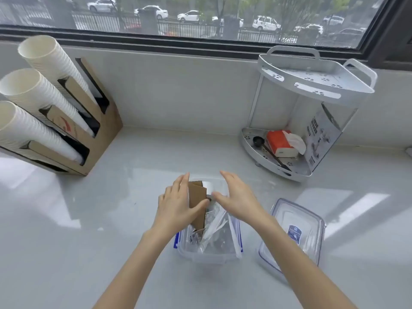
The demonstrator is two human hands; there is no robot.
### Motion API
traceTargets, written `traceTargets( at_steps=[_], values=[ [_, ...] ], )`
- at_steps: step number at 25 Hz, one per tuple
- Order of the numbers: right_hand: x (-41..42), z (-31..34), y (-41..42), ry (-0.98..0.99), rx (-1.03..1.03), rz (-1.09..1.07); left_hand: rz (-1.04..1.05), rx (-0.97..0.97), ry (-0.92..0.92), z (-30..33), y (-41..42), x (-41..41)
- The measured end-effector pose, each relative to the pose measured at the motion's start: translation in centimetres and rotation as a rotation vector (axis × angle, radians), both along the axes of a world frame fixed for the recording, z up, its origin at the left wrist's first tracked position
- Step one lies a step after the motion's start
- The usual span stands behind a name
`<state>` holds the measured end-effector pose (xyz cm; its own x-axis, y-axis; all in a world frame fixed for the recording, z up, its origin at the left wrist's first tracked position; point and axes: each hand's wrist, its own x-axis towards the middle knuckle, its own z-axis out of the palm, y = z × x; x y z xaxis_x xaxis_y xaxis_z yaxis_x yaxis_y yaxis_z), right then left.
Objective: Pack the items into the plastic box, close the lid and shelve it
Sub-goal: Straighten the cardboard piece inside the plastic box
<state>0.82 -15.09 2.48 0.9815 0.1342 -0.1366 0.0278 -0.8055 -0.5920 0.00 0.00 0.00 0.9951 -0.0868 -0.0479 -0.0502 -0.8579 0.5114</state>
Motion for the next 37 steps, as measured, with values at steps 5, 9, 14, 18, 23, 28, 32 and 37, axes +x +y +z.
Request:
traceTargets(
  at_steps=[5, 9, 14, 18, 23, 28, 32, 37],
  values=[
    [0.8, -1.9, 1.6, 0.127, 0.147, -0.084, -0.016, -0.033, 0.051, -1.9, -0.1, 0.5],
    [1.3, -2.5, 2.8, 0.198, 0.278, -0.139, -0.011, -0.034, 0.078, -2.9, -0.2, 1.0],
    [1.7, -3.3, 4.0, 0.168, 0.296, -0.187, -0.025, -0.054, 0.079, -3.3, -0.5, 1.1],
    [1.3, -3.2, 3.6, 0.129, 0.370, -0.241, -0.044, -0.128, 0.064, -3.5, -0.6, 1.0],
    [0.9, -1.9, 2.5, 0.048, 0.460, -0.262, -0.064, -0.373, 0.015, -3.0, -1.0, 0.8],
    [0.4, -0.5, 2.0, 0.075, 0.589, -0.222, -0.103, -0.491, -0.054, -2.2, -1.5, 0.1],
    [0.0, -0.4, 2.2, 0.120, 0.692, -0.223, -0.083, -0.508, -0.088, -1.6, -1.5, -0.5],
    [-0.3, -0.7, 3.4, 0.154, 0.663, -0.189, -0.018, -0.479, -0.123, -1.5, -0.7, -0.9]
  ],
)
